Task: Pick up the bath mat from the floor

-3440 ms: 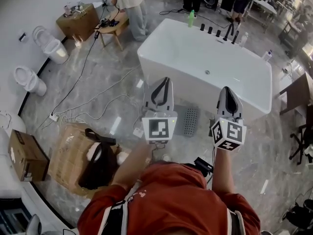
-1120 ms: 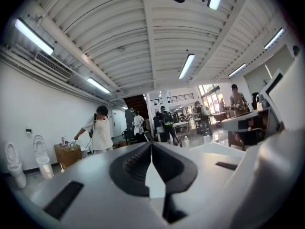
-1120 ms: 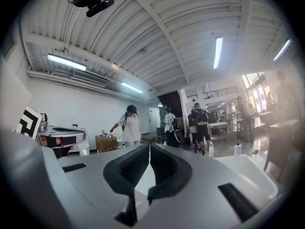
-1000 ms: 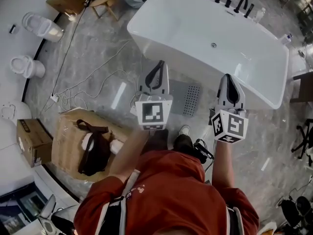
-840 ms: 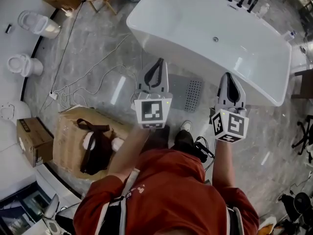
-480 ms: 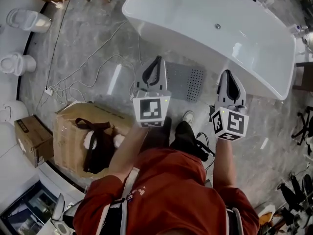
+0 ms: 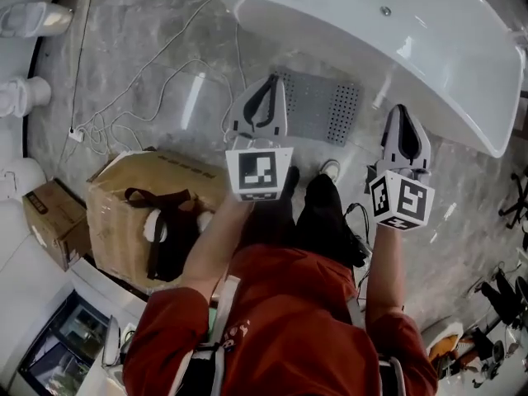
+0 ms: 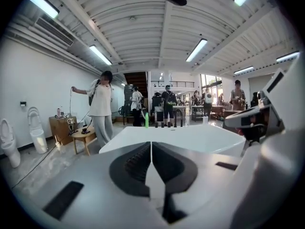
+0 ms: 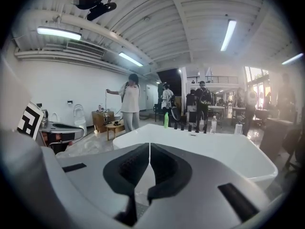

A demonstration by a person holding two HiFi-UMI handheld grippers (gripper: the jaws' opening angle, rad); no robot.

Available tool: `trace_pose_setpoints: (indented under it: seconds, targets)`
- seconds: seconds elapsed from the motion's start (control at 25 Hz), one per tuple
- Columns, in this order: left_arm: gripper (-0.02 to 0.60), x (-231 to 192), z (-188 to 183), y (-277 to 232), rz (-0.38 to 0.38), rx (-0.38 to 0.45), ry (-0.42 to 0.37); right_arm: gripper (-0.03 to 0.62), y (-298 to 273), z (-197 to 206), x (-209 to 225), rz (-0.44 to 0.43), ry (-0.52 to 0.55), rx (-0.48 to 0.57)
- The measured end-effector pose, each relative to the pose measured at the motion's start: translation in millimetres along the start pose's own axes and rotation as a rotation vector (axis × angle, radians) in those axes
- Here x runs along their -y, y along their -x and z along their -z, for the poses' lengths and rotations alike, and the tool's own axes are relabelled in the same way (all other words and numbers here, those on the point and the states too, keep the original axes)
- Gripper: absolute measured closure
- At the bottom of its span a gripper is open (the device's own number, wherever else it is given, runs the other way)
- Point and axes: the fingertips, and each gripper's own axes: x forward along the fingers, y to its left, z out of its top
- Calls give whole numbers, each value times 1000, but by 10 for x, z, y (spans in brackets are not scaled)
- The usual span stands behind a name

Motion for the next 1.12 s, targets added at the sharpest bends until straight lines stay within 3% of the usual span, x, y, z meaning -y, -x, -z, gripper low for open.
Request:
trace_pose_setpoints:
  seconds: [0.16, 0.32, 0.48, 0.8, 1.12]
  targets:
    - [565, -96, 472, -87, 0, -40, 18, 580, -103, 391, -112, 7, 36, -30]
    - [565, -58, 874, -222, 7, -70, 17, 580, -193, 655, -19, 84, 90, 24]
    - [565, 19, 1299, -399, -21, -73, 65, 580, -418, 1047, 1, 69, 98, 50]
    - [565, 376, 2162, -761, -26, -72, 54, 580, -777, 2274, 160, 17, 13, -42]
    - [565, 656, 3310, -1069, 7, -148, 39, 580, -1066, 3565, 214, -39, -2, -174]
